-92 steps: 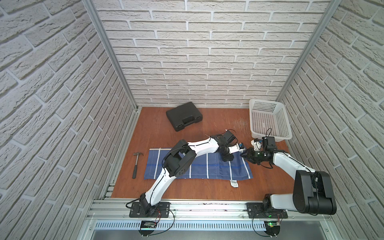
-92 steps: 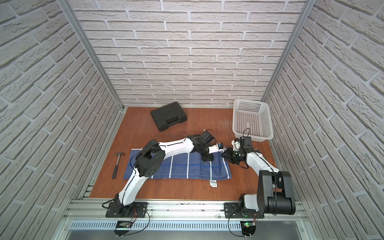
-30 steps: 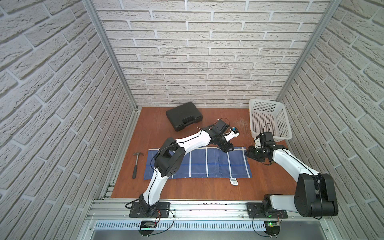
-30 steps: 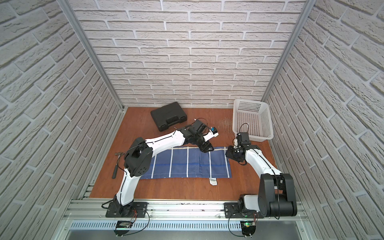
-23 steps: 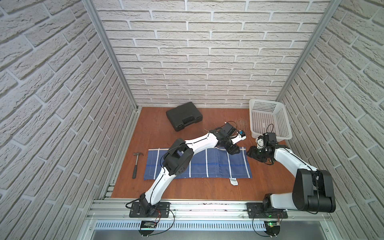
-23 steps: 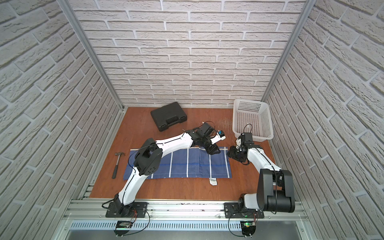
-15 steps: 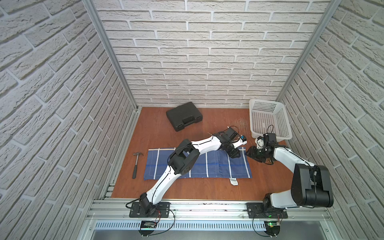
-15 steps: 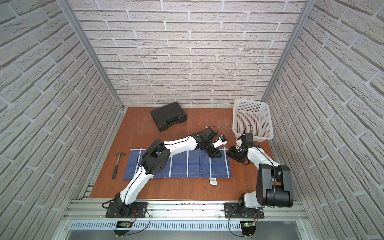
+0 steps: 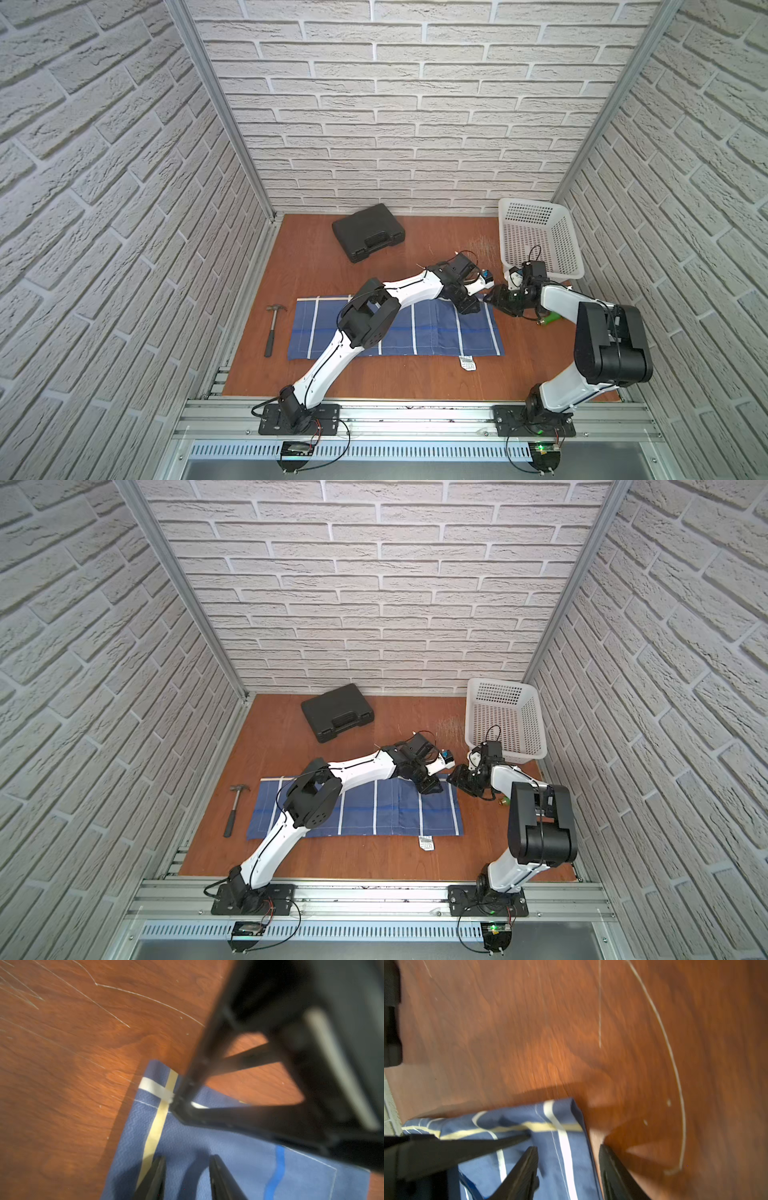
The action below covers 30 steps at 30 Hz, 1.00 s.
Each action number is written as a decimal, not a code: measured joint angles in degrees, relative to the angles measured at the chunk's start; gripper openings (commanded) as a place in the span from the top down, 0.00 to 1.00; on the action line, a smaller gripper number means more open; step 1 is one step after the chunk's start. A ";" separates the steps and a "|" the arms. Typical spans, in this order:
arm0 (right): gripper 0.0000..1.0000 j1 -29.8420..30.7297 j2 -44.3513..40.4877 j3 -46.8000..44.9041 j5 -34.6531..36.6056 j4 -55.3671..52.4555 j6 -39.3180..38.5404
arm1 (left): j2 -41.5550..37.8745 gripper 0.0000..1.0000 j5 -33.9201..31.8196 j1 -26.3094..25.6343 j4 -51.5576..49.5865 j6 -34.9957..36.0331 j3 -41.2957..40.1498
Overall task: Roll up the pillowcase
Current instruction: Roll the pillowcase at the center of the board.
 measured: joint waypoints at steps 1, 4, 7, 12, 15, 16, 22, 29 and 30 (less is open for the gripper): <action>0.47 0.00 0.63 0.42 -0.48 0.50 0.07 | -0.07 0.62 0.09 0.13 0.37 0.09 -0.35; 0.47 0.39 1.99 1.01 -1.81 2.67 0.50 | -0.31 0.62 0.52 0.31 1.38 0.09 -1.16; 0.47 0.92 3.15 1.68 -2.80 4.33 0.52 | -0.39 0.62 1.01 0.48 1.92 0.07 -1.55; 0.51 1.44 3.26 1.36 -3.65 5.51 0.37 | -0.39 0.62 2.14 1.14 2.51 0.07 -1.92; 0.55 1.64 3.17 0.74 -4.83 5.62 0.11 | -0.39 0.62 2.67 1.51 2.64 0.07 -2.08; 0.56 1.68 2.93 0.44 -5.25 5.49 -0.13 | -0.39 0.62 2.84 1.62 2.69 0.07 -2.10; 0.64 2.34 -1.20 -2.51 -7.04 3.30 -0.96 | -0.39 0.62 3.63 2.01 3.06 0.07 -2.43; 0.64 2.45 -6.58 -5.84 -8.31 1.95 -0.94 | -0.39 0.62 3.87 2.10 2.99 0.28 -2.49; 0.64 2.32 -6.91 -6.49 -7.98 1.88 -1.01 | -0.39 0.62 3.93 2.14 2.95 0.37 -2.49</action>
